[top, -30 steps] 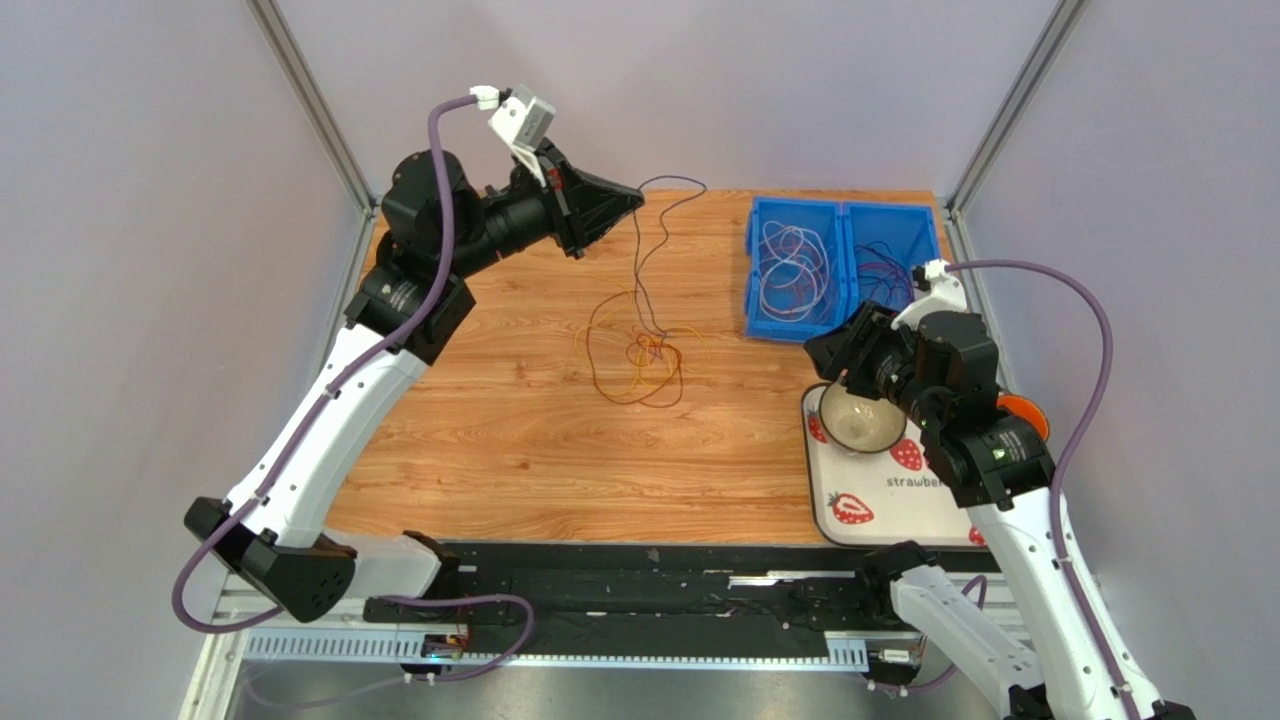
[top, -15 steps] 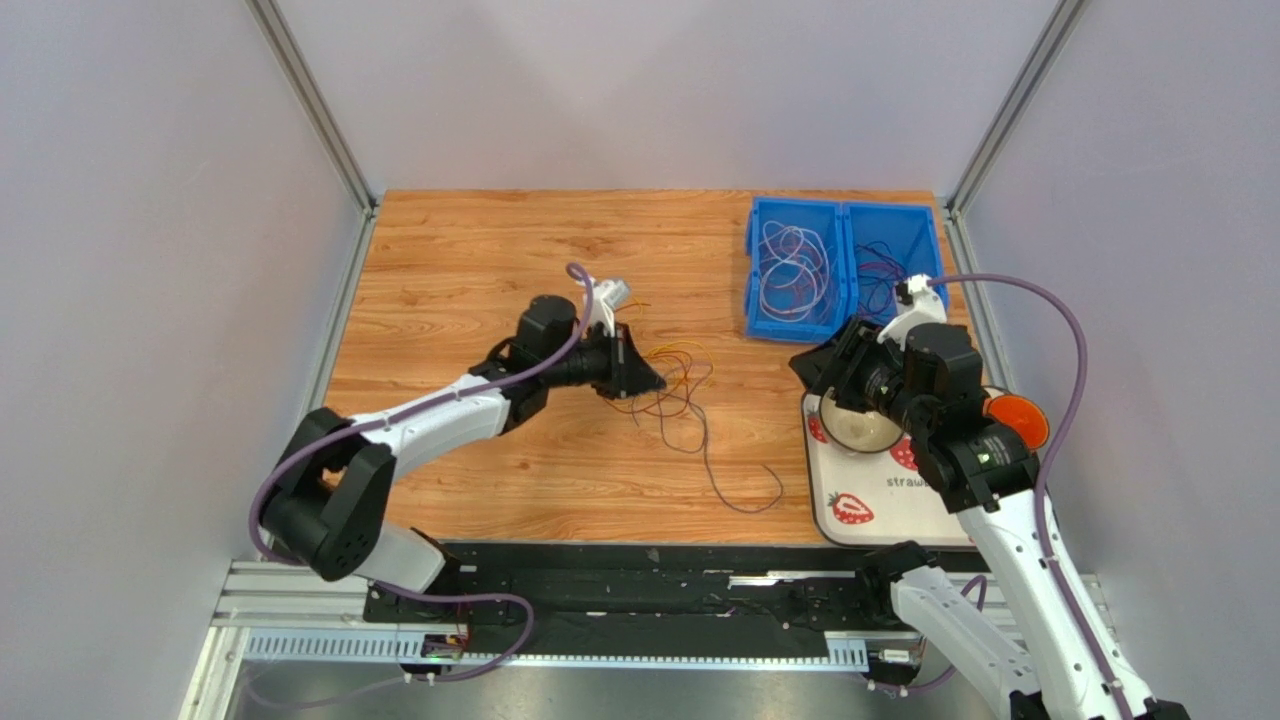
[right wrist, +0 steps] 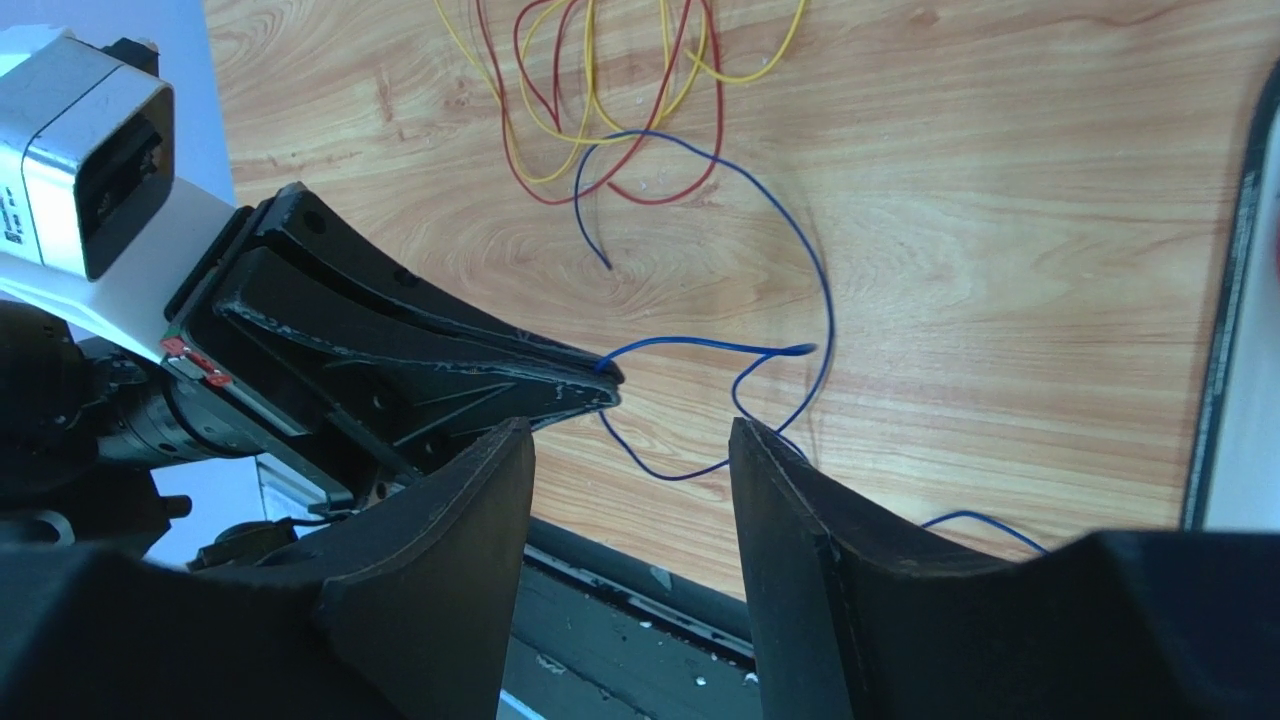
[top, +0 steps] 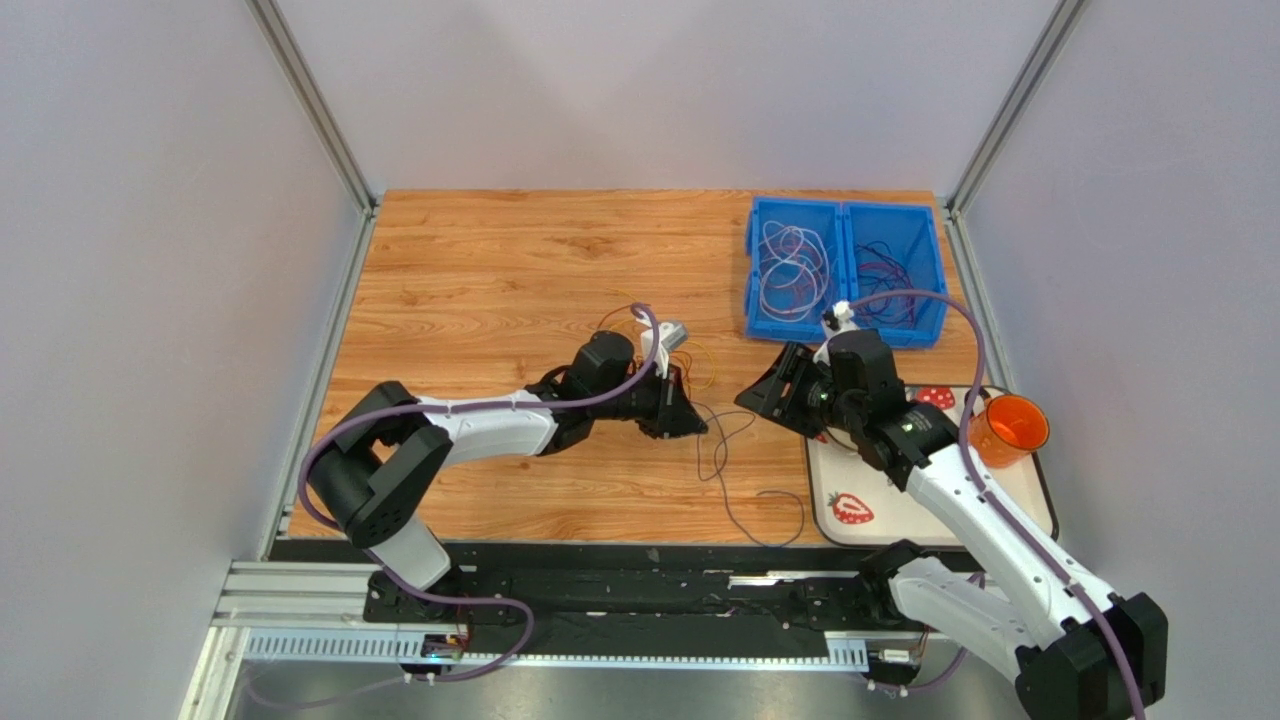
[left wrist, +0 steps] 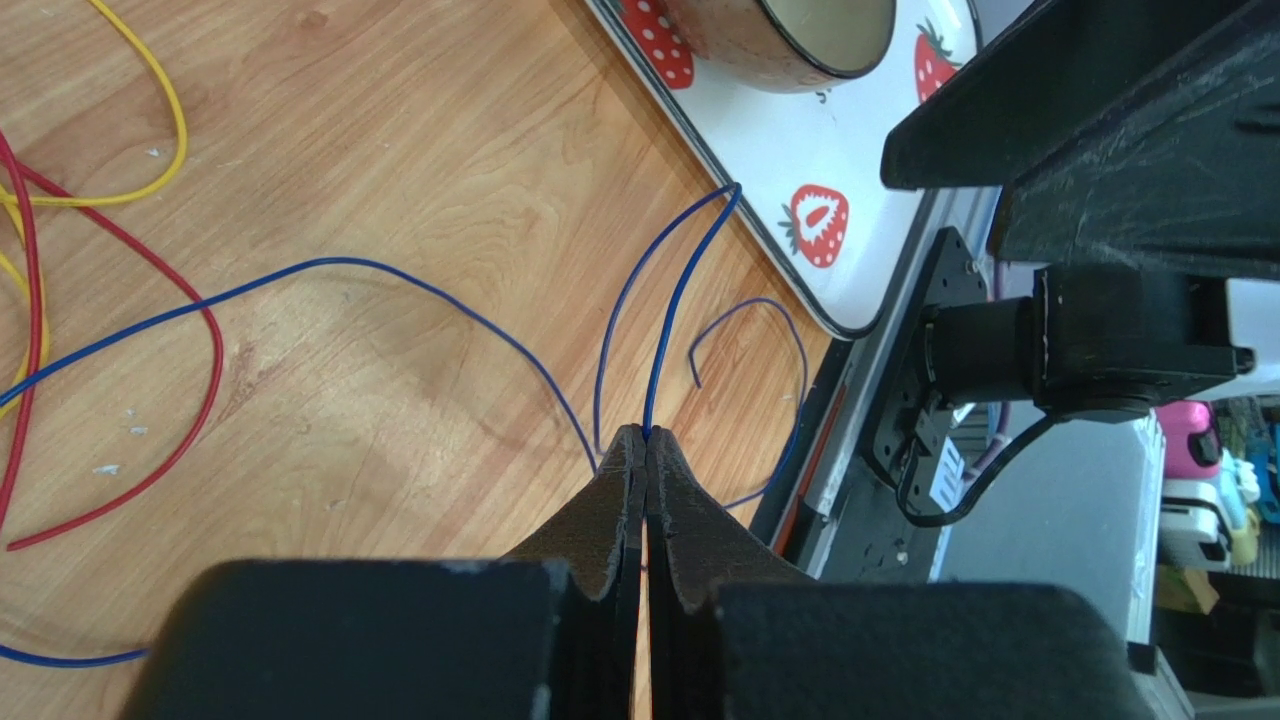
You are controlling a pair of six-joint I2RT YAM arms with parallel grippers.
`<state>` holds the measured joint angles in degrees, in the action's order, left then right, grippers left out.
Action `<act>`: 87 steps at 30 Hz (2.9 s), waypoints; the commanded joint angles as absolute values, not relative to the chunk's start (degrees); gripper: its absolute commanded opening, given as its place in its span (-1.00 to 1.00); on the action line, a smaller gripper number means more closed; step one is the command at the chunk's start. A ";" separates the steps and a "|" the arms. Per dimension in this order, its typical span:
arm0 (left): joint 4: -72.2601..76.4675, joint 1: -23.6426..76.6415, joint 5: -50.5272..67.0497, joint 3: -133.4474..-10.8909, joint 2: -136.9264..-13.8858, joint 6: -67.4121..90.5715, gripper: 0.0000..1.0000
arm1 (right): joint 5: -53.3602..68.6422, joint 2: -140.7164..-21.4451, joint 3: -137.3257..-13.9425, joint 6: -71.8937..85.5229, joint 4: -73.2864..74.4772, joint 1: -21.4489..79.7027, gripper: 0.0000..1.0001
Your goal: Untangle the cables
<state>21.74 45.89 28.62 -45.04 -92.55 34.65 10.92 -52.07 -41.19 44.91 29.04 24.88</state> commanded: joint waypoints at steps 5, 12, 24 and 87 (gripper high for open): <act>24.00 49.04 24.44 -48.07 -93.17 32.96 -1.00 | 6.68 -54.75 -41.66 50.62 25.93 28.30 0.08; 22.59 50.97 21.62 -48.52 -91.94 32.26 -1.00 | 2.47 -56.07 -41.22 52.73 26.98 28.83 0.09; 11.45 56.07 5.29 -51.85 -89.12 28.39 -1.00 | 0.71 -58.10 -41.75 54.32 28.39 29.35 0.09; 9.14 63.37 -15.02 -51.85 -88.24 22.85 -0.11 | -12.56 -61.26 -74.38 43.43 40.24 30.59 -1.00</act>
